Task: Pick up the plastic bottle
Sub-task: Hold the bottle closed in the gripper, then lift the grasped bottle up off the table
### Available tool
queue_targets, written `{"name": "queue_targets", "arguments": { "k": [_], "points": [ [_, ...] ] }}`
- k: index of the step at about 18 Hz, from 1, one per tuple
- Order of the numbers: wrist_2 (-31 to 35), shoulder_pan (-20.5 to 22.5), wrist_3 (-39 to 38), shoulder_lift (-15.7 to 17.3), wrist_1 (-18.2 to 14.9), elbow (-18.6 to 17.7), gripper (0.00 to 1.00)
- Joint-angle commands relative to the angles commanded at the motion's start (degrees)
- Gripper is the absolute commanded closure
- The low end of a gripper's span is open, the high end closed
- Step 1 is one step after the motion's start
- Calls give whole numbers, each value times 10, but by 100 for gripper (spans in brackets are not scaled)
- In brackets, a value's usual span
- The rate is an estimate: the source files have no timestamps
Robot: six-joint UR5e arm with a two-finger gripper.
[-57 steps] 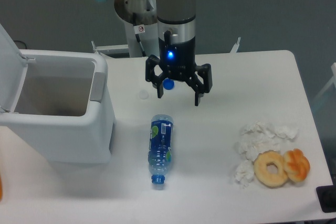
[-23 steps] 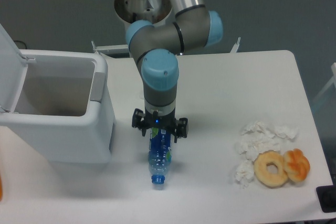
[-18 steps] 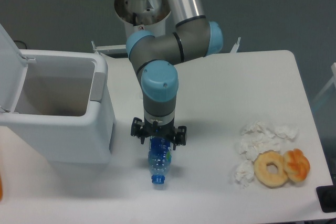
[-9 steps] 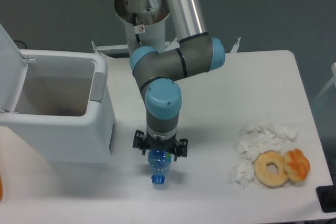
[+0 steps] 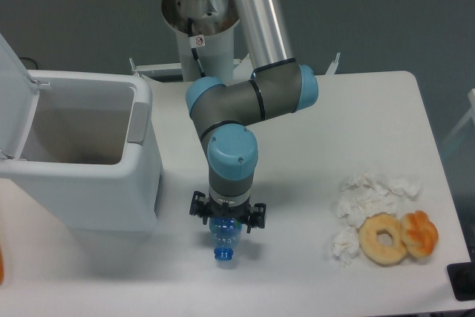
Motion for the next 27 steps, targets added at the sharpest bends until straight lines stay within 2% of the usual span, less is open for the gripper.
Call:
{"name": "queue_targets", "arguments": {
  "k": [7, 13, 15, 20, 27],
  "points": [
    [2, -1, -2, -4, 0, -5, 1],
    [11, -1, -3, -4, 0, -4, 12],
    [11, -1, -3, -4, 0, -4, 21],
    [11, -1, -1, -4, 0, -4, 33],
    [10, 4, 25, 3, -1, 18, 33]
  ]
}}
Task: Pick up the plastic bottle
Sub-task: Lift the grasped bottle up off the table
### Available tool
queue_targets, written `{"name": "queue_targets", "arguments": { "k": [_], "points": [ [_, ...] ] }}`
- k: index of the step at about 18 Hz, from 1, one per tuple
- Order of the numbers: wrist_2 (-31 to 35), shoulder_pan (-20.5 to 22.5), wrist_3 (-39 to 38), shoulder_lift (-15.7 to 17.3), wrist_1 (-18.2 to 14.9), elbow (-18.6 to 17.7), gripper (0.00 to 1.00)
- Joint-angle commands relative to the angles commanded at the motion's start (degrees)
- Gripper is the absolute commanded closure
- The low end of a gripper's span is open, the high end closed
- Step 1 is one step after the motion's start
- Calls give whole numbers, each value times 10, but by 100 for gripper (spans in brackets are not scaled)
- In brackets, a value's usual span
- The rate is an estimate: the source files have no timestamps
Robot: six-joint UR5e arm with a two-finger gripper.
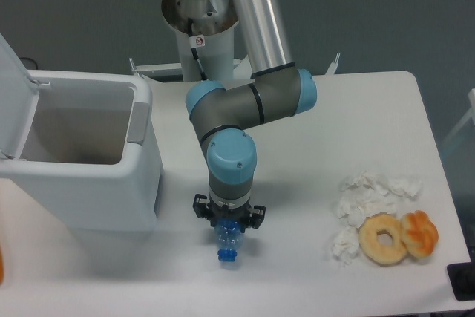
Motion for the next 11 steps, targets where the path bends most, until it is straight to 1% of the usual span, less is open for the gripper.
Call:
{"name": "queue_targets", "arguments": {
  "k": [2, 5, 8, 11],
  "points": [
    [0, 7, 5, 11, 0, 4, 33],
    [0, 11, 39, 27, -1, 11, 33],
    [-3, 24, 63, 53, 0, 31, 33],
    [-11, 33, 93, 68, 0, 50, 33]
  ]
}}
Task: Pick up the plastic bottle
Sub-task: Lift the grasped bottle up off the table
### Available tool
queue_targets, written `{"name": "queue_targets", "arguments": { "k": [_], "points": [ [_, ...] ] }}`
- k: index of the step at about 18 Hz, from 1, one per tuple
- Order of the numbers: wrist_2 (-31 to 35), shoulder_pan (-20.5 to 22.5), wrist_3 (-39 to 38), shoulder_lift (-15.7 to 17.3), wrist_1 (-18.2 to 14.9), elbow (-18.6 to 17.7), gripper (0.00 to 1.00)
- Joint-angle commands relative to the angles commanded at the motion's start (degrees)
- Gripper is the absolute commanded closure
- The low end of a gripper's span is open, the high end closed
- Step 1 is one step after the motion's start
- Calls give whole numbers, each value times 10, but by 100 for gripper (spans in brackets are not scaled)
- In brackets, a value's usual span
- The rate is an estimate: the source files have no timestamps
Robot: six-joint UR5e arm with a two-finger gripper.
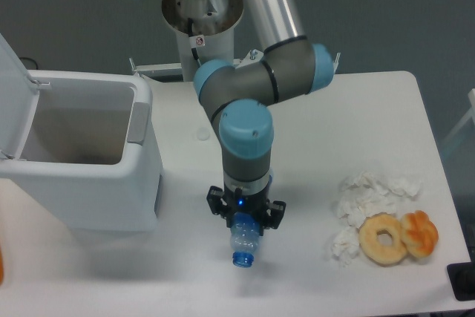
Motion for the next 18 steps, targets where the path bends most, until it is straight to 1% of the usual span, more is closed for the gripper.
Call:
{"name": "queue_targets", "arguments": {
  "k": [2, 4, 5, 9, 11, 12, 13, 14, 18],
  "points": [
    [-16, 4, 48, 11, 0, 4, 33],
    [-21, 4, 143, 20, -3, 1, 33],
    [-24, 4, 167, 25, -4, 1, 33],
    [-37, 2, 176, 40, -4, 1, 33],
    [-60, 3, 176, 43, -3, 1, 33],
    [-73, 4, 176, 47, -4, -2, 33],
    [-78, 11, 176, 59, -4, -3, 33],
    [-78, 12, 176, 62, -4, -4, 33],
    [-79, 12, 176, 62, -3, -6, 33]
  ]
}}
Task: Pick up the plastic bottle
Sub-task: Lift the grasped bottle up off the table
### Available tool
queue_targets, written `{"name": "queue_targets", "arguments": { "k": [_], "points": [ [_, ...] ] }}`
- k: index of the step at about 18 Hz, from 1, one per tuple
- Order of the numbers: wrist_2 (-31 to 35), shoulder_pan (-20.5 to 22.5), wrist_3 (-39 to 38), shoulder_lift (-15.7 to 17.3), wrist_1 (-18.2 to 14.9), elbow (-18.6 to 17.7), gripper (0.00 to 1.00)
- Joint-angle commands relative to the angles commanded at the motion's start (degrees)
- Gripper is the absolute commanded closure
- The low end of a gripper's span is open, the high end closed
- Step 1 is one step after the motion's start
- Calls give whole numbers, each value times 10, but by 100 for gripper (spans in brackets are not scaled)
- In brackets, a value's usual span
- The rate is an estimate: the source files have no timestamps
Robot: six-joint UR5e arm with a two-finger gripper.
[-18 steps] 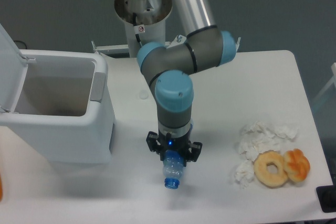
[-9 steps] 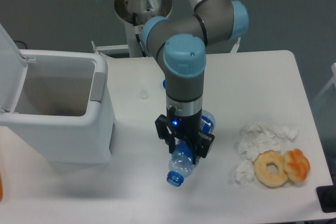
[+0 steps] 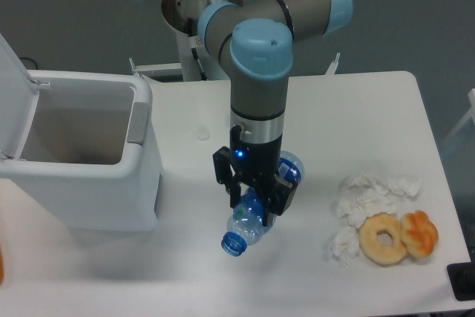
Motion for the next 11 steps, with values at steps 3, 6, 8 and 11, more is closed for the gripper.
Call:
{"name": "queue_targets", "arguments": {
  "k": [3, 6, 8, 11],
  "points": [
    [-5, 0, 0, 1, -1, -3, 33],
    [-7, 0, -1, 1, 0, -4, 33],
    [-8, 0, -1, 1, 0, -3, 33],
    [-11, 1, -3, 1, 0, -4, 33]
  ]
}}
